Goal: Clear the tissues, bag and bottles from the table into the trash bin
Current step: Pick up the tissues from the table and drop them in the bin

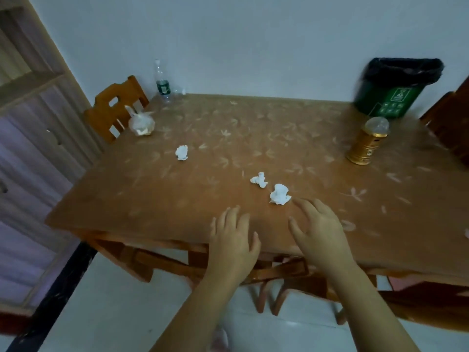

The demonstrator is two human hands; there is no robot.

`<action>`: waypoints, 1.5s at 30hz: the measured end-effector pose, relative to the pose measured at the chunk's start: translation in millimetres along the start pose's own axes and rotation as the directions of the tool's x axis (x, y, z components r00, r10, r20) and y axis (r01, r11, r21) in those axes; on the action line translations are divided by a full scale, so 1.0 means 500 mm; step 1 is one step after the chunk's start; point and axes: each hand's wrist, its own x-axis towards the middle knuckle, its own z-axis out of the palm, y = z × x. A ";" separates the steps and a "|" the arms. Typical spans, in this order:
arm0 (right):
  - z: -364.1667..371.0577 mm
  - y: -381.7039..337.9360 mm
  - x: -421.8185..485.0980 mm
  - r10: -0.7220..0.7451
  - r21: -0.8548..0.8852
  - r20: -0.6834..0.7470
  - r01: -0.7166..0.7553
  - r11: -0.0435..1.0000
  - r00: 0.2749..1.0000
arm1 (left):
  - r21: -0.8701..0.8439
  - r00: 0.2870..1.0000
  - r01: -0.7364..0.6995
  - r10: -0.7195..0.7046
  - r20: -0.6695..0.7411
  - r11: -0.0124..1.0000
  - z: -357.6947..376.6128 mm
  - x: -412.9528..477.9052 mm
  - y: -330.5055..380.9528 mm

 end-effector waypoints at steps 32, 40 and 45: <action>0.361 0.262 0.312 0.182 0.114 0.318 -0.228 0.967 0.930 | -0.220 0.929 -0.135 0.201 0.312 0.966 0.373 0.519 -0.153; 0.378 0.265 0.296 0.137 0.030 0.280 -0.151 0.988 0.950 | -0.225 0.949 -0.110 0.169 0.266 0.968 0.402 0.503 -0.152; 0.383 0.262 0.288 0.168 0.072 0.226 -0.188 0.979 0.960 | -0.313 0.954 0.010 0.085 0.286 0.950 0.396 0.480 -0.159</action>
